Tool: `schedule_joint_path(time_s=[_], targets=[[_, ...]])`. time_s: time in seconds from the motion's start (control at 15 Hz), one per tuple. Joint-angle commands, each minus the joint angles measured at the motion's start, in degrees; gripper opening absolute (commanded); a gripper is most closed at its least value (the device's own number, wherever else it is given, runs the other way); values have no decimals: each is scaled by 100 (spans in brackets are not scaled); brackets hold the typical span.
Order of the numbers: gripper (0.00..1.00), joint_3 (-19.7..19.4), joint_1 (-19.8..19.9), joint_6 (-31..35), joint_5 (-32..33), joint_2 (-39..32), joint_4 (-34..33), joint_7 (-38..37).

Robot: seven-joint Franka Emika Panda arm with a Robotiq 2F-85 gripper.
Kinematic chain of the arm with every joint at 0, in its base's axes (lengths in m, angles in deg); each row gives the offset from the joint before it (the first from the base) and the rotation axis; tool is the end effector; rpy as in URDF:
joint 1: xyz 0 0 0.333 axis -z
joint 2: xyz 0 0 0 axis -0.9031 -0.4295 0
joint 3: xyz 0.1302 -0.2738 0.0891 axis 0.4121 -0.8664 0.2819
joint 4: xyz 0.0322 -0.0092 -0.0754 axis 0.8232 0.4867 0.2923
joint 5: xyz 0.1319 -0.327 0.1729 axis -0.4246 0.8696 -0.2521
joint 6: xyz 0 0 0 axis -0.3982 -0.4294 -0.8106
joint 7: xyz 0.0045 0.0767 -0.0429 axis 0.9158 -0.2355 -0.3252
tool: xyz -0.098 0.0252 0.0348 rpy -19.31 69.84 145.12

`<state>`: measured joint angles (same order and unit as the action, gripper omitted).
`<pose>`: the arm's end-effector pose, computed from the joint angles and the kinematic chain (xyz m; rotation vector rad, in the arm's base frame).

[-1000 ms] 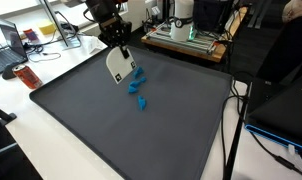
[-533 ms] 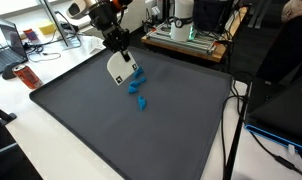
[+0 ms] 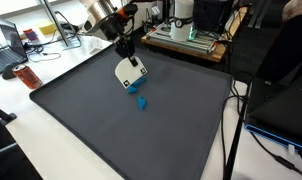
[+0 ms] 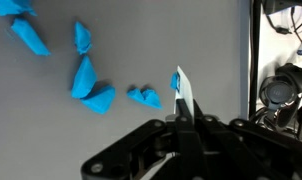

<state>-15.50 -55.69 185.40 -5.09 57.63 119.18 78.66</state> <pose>0.5609 -0.0413 0.2747 -2.5197 0.2334 0.0074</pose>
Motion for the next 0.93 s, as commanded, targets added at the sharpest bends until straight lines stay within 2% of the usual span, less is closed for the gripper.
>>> schedule_joint_path(time_s=[0.0,0.2,0.4,0.87], targets=[[1,24,-85,261,-709,17,313,83],[1,-23,-138,560,-983,-8,507,274],[1,-77,-103,799,-985,24,655,495],[1,-292,119,828,-916,91,716,838]])
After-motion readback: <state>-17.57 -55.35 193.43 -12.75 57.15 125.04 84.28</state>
